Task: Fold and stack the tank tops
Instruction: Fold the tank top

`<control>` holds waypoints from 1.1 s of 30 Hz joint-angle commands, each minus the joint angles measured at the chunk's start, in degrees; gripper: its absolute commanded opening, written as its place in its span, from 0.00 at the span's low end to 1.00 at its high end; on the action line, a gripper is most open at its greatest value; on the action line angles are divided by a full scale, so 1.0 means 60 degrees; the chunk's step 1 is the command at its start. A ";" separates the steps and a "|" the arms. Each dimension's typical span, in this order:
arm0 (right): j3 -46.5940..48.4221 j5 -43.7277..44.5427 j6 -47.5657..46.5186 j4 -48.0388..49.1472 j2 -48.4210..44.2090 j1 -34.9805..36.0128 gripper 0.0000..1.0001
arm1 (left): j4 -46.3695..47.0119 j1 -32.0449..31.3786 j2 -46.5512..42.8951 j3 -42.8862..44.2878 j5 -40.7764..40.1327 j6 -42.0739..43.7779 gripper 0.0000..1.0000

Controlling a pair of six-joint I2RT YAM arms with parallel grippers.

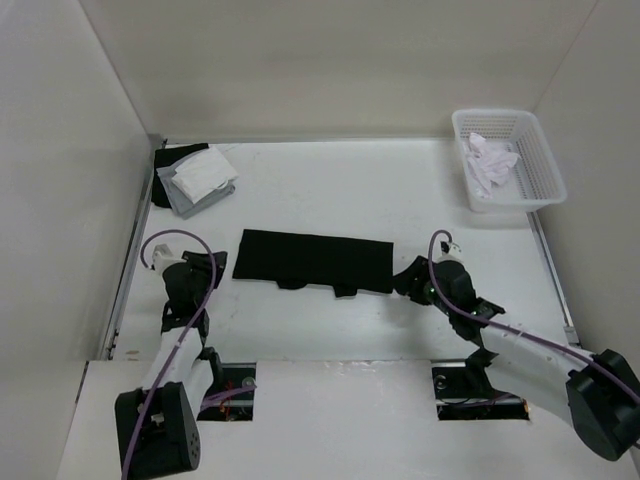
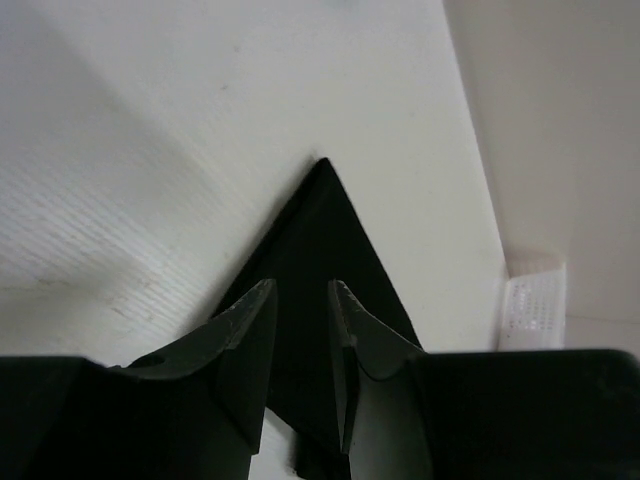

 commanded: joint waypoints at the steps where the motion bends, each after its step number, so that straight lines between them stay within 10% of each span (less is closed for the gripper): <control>1: 0.0633 -0.0302 -0.0338 0.0587 0.0879 -0.0414 0.58 | 0.0435 -0.0826 -0.0421 0.0347 -0.0148 -0.0077 0.26; 9: 0.0709 -0.1410 0.0380 0.2446 0.3282 -0.0830 0.48 | 0.1158 -0.3646 0.0225 0.0719 -0.1504 0.0117 0.25; 17: 0.0059 -0.1587 0.1482 0.4392 0.3677 -0.1444 0.05 | 0.2010 -0.4543 0.0916 0.0995 -0.1739 0.0271 0.25; 26: 0.1478 0.0766 -0.0424 -0.2029 -0.1634 -0.1652 0.03 | 0.2252 -0.5492 0.1335 0.1343 -0.1798 0.0272 0.26; 33: 0.4155 0.1146 -0.2246 -0.2974 -0.0459 -0.0273 0.04 | 0.2567 -0.5553 0.1418 0.1299 -0.1612 0.0100 0.26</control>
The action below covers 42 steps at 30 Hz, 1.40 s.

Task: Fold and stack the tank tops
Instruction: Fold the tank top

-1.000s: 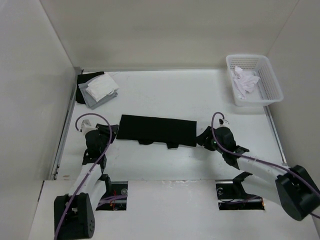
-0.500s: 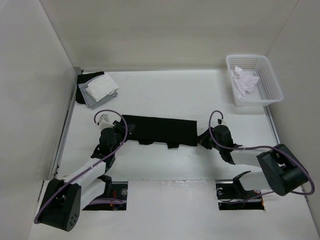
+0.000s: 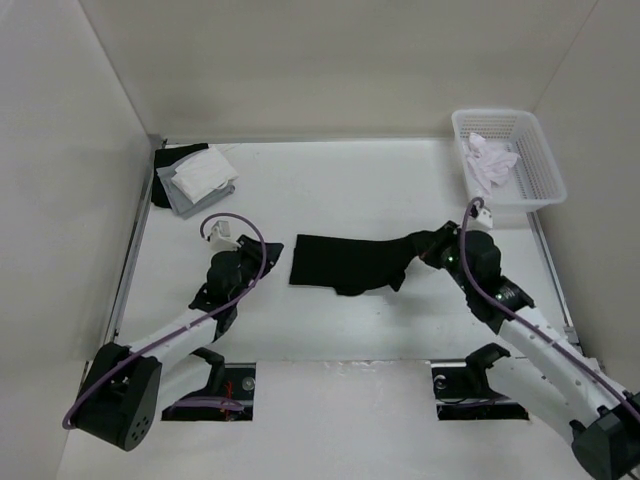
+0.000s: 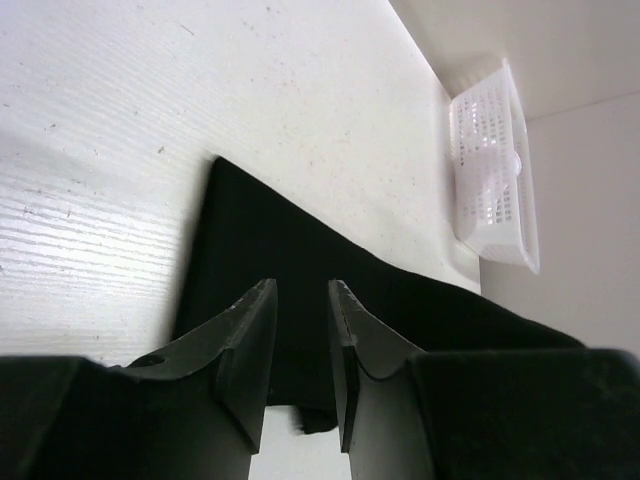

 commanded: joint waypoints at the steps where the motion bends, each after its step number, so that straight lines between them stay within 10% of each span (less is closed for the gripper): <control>1: 0.1495 0.0538 -0.1453 -0.0741 0.1144 0.1096 0.04 | 0.0713 -0.0001 -0.0262 0.0215 0.0070 -0.0039 0.26; 13: 0.7095 0.1152 -0.2675 -0.1933 0.8375 0.4886 0.09 | -0.0475 0.1694 -0.2587 -0.0500 0.0796 -0.0358 0.27; 18: 0.8666 0.1172 -0.2089 -0.2121 1.0013 0.5501 0.45 | -0.0671 0.2387 -0.2815 -0.0456 0.1343 -0.0507 0.30; 23: 0.7688 0.0855 -0.1891 -0.0927 0.8922 0.5661 0.52 | -0.0555 0.2341 -0.2561 -0.0404 0.1387 -0.0541 0.30; 31: 0.3810 0.0232 -0.0988 0.1740 0.6660 0.4456 0.05 | 0.0637 0.0358 -0.0634 0.0111 0.0869 -0.0262 0.27; 42: 0.0952 -0.1291 -0.0319 0.4832 0.5715 0.3163 0.04 | 0.1825 -0.1935 0.2497 0.1209 -0.0142 0.0592 0.25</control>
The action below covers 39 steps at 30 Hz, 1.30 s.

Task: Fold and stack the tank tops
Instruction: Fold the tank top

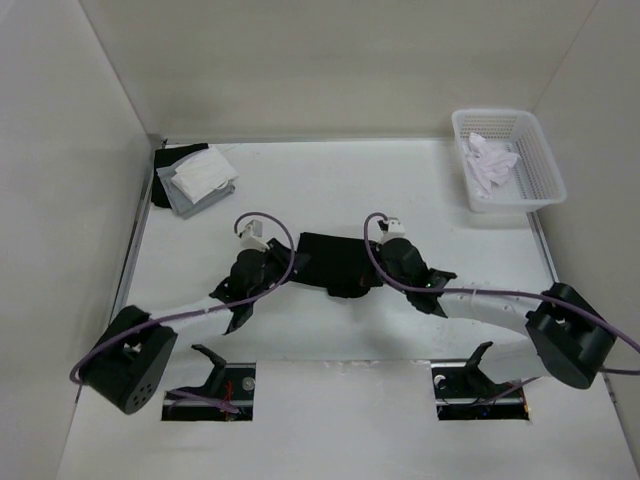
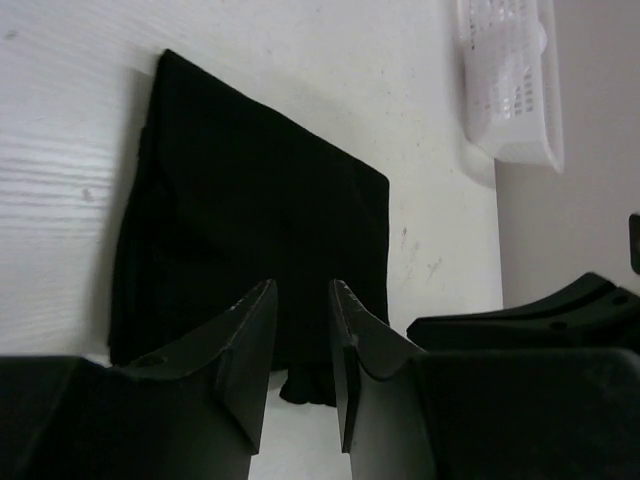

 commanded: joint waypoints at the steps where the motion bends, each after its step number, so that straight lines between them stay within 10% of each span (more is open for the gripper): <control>1: 0.0774 -0.1086 0.0264 0.2053 0.0853 -0.0306 0.04 | 0.1427 -0.0349 0.1222 0.0775 -0.0504 0.0307 0.24; 9: 0.3086 -0.1741 0.1177 0.3306 0.4566 -0.0299 0.03 | 0.2229 -0.0173 0.3057 0.0021 -0.0663 -0.0672 0.21; 20: 0.4481 -0.1121 0.2833 0.2894 0.6531 -0.0698 0.03 | 0.1772 -0.0057 0.1618 -0.1120 -0.0380 -0.0929 0.21; 30: 0.5436 -0.0700 0.3260 0.2676 0.6227 -0.0841 0.06 | -0.1336 -0.0195 -0.2472 -0.0850 -0.0955 -0.0368 0.23; 39: 0.2739 -0.0584 0.1655 0.3314 0.2168 -0.1369 0.28 | -0.4973 0.1026 -0.4300 0.0355 -0.2269 0.1289 0.40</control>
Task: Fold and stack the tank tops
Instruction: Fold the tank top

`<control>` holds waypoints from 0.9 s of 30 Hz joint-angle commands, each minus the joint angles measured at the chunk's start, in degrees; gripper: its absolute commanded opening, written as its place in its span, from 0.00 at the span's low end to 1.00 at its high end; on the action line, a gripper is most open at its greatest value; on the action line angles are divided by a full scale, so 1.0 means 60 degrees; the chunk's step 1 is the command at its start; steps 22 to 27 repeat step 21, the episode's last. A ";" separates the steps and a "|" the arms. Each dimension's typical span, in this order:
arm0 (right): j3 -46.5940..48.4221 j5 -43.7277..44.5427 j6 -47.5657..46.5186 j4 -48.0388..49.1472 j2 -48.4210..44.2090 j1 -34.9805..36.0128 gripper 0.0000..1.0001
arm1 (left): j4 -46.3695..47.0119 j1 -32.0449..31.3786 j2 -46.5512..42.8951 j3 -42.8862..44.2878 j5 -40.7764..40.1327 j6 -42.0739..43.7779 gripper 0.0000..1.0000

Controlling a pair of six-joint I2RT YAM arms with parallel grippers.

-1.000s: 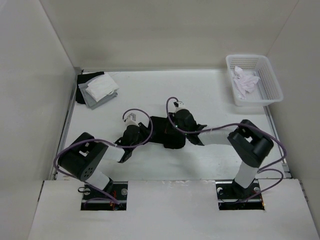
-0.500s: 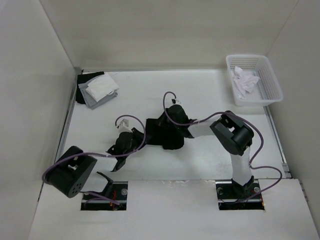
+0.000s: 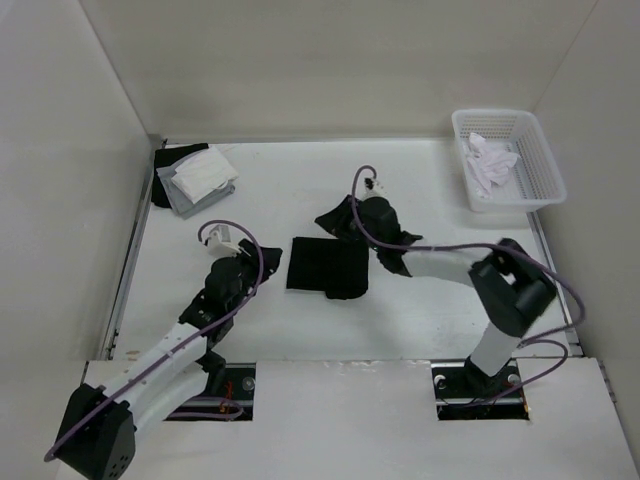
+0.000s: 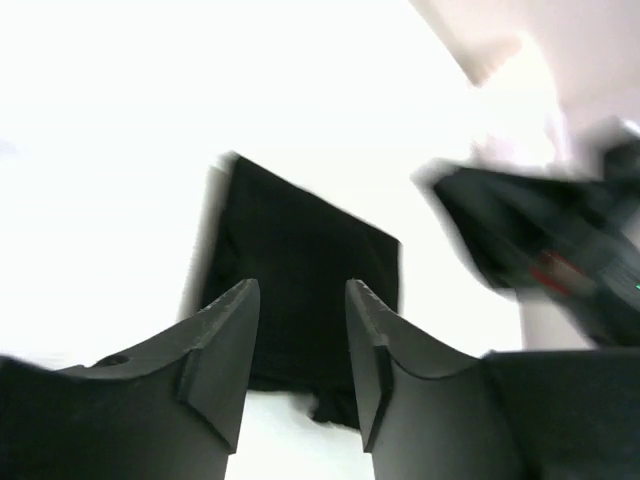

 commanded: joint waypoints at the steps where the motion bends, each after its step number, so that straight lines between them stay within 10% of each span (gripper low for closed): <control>1: -0.1317 0.0397 -0.1015 0.0788 -0.2370 -0.0539 0.33 | -0.1567 0.0635 -0.0187 0.0600 -0.0527 0.0863 0.42; 11: -0.5448 0.2190 -0.2217 -0.0190 -0.8189 -0.3308 0.67 | -0.2860 0.1912 0.0680 0.1244 -0.0499 0.1149 0.52; 27: -0.6086 0.1878 -0.1769 0.0346 -0.7822 -0.4102 0.72 | -0.2153 0.1429 0.1679 0.1429 -0.0557 0.1476 0.48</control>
